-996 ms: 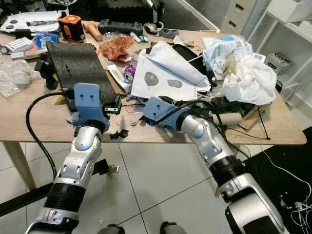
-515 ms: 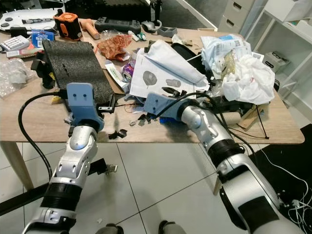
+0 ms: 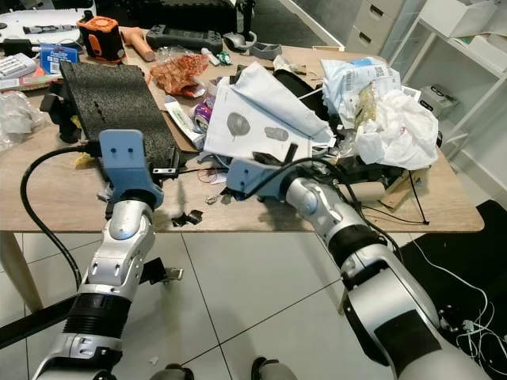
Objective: Picking trash to rubbish bin
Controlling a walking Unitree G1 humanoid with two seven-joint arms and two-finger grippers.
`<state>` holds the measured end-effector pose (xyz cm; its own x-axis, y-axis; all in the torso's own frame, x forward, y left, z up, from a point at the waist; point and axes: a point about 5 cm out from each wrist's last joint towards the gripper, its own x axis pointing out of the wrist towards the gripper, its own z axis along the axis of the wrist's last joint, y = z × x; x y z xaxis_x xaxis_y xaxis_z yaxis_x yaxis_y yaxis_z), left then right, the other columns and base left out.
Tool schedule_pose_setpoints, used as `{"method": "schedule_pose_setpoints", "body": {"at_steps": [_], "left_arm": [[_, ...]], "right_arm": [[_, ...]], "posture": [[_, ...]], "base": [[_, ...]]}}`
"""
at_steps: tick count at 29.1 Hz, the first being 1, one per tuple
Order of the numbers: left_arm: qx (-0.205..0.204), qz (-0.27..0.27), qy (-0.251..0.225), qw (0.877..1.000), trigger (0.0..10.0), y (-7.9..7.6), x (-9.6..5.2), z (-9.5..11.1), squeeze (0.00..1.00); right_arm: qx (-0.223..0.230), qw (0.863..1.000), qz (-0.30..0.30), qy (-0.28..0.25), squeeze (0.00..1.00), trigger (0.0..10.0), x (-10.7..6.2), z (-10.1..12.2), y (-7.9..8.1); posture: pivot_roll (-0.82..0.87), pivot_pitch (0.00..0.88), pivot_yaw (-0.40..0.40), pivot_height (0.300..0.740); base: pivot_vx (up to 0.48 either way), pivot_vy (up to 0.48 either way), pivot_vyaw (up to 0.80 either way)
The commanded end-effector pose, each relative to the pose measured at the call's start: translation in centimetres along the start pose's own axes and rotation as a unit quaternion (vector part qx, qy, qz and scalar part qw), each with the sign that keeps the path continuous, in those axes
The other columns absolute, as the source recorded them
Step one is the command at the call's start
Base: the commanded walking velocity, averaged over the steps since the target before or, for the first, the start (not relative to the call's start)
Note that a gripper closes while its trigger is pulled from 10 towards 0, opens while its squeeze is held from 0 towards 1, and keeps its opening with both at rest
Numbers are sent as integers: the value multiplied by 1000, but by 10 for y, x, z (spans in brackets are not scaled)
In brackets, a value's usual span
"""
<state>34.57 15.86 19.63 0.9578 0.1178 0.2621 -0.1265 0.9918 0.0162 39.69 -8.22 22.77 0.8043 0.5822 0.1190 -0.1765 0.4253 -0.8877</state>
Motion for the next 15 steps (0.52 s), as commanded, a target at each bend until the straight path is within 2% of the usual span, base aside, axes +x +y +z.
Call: {"method": "schedule_pose_setpoints", "body": {"at_steps": [1,10,11,12,15], "left_arm": [[5,2,1,1000,10000,1,-3,-3,0],[5,-1,1,1000,10000,-1,-2,-2,0],[5,1,1,1000,10000,-1,-2,-3,0],[4,3,1,1000,10000,-2,-2,-3,0],[3,3,2,1000,10000,-3,-3,-3,0]], "right_arm": [[11,1000,-11,2,0,0,-2,-3,-2],[25,997,-68,-24,0,0,1,4,-23],[42,995,-88,-31,0,0,0,6,-30],[78,987,-132,-44,0,0,-3,7,-45],[101,976,-182,-55,0,0,-7,9,-63]], "posture": [[11,162,-149,740],[5,178,-143,740],[5,178,-143,740],[1,187,-142,740],[-3,191,-135,740]], "base": [[0,0,0],[0,0,0],[0,0,0],[0,0,0],[0,0,0]]}}
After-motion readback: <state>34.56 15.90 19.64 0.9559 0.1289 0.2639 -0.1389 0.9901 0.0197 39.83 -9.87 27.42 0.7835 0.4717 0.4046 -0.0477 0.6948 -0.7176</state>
